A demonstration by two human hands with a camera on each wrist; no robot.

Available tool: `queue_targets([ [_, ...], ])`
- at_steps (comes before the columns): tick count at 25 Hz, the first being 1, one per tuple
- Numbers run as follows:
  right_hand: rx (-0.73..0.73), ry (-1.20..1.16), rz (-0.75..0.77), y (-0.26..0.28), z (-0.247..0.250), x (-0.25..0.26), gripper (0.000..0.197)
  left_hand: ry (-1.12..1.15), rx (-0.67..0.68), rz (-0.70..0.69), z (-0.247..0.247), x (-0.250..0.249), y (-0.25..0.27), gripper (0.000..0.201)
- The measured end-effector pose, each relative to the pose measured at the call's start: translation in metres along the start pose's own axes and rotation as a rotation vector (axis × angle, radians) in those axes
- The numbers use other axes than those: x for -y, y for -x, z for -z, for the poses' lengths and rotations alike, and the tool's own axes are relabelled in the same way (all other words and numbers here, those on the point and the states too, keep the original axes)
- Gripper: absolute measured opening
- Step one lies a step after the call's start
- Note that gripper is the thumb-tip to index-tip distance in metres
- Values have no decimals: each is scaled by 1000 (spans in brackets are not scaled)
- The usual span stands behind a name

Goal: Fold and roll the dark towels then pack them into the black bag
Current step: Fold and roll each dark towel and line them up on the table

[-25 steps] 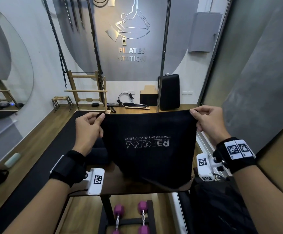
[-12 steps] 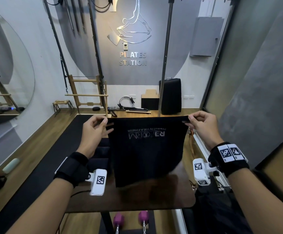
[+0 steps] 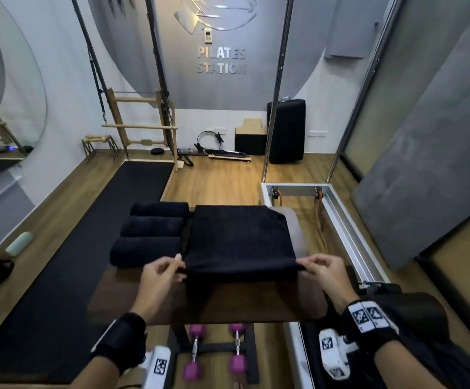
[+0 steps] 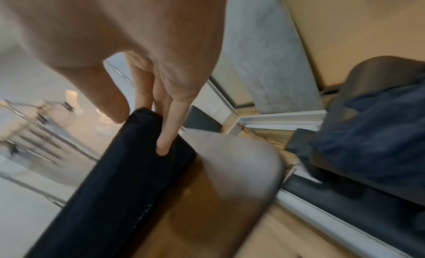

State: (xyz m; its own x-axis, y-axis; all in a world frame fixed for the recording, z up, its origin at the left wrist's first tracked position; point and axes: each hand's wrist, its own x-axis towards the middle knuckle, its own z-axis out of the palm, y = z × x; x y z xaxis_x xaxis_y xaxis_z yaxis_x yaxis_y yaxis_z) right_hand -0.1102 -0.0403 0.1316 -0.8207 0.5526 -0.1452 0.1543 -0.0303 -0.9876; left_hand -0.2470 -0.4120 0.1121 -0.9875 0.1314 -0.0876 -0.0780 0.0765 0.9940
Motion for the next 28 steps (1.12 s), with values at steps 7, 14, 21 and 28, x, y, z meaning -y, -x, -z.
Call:
queue_targets([
  [7,120,402,-88,16,13,-44,36,-669,134,37,9,33,16,54],
  [14,91,347,-24,-66,-8,12,16,-662,227,-240,-63,-9,-45,27],
  [21,-11,255,-215,-169,-38,21,12,-750,426,-308,-150,-8,-117,61],
  [28,142,556,-179,-215,-60,2,23,-1219,740,-34,-166,11,-148,114],
])
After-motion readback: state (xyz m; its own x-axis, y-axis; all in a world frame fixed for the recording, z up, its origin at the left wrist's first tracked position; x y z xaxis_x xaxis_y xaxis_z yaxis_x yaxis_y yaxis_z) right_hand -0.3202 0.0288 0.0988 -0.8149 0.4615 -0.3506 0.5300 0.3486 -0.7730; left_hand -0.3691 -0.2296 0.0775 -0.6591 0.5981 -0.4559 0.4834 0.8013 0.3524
